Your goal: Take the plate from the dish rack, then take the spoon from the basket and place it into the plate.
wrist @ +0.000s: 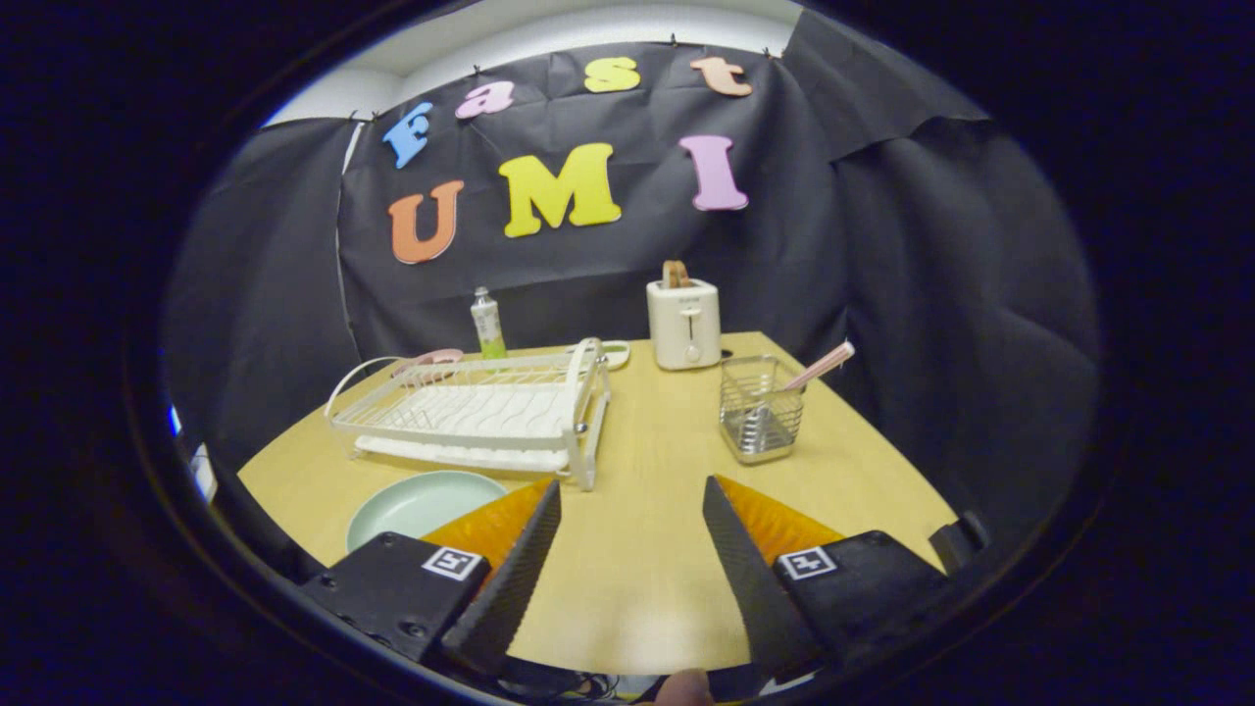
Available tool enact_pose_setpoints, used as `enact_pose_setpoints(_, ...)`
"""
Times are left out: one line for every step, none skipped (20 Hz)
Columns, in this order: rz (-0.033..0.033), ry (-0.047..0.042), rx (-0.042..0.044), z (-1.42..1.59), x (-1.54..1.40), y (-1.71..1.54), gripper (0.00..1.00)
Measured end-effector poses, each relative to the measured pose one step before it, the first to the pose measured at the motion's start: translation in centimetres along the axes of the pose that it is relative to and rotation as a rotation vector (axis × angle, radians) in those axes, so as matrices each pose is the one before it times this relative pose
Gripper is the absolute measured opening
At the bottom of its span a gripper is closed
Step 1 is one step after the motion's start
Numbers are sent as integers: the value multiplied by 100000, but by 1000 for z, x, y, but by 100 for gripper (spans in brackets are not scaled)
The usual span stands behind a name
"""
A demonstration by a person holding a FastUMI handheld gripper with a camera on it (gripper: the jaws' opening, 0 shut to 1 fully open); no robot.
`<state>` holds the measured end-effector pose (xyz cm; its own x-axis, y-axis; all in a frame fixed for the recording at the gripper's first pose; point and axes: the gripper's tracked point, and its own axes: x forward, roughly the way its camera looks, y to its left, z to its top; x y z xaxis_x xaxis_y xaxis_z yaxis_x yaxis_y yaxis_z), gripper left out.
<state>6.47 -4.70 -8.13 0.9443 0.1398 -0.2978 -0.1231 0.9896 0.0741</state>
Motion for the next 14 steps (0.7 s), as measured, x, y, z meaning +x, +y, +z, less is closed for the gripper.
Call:
enact_pose_setpoints(-1138,-2467,1045,425,-257,-1341,92)
enact_pose_setpoints(-1475,-2718,690,418,33,-1436,95)
enact_pose_setpoints(-1086,-2841,-1480,569,319,-1519,97)
enact_pose_setpoints(-1583,-1664,-1363,148,350,-1414,100)
enact_pose_setpoints(-1233,-2239,-239,550,697,-1539,100)
enact_pose_setpoints(-266,-1428,279,324,848,-1204,100)
enact_pose_setpoints(-294,-962,1007,376,1129,-1196,100)
enact_pose_setpoints(-439,-643,842,228,1477,-1167,100)
enact_pose_setpoints(-236,-683,1099,331,1401,-973,100)
enact_pose_setpoints(-373,391,1361,329,1340,-784,100)
enact_pose_setpoints(497,-55,1151,254,1542,-589,100)
enact_pose_setpoints(837,830,1339,61,1579,-310,100)
enact_pose_setpoints(946,980,1647,106,1427,-169,99)
enact_pose_setpoints(767,1646,1239,-86,1368,-88,97)
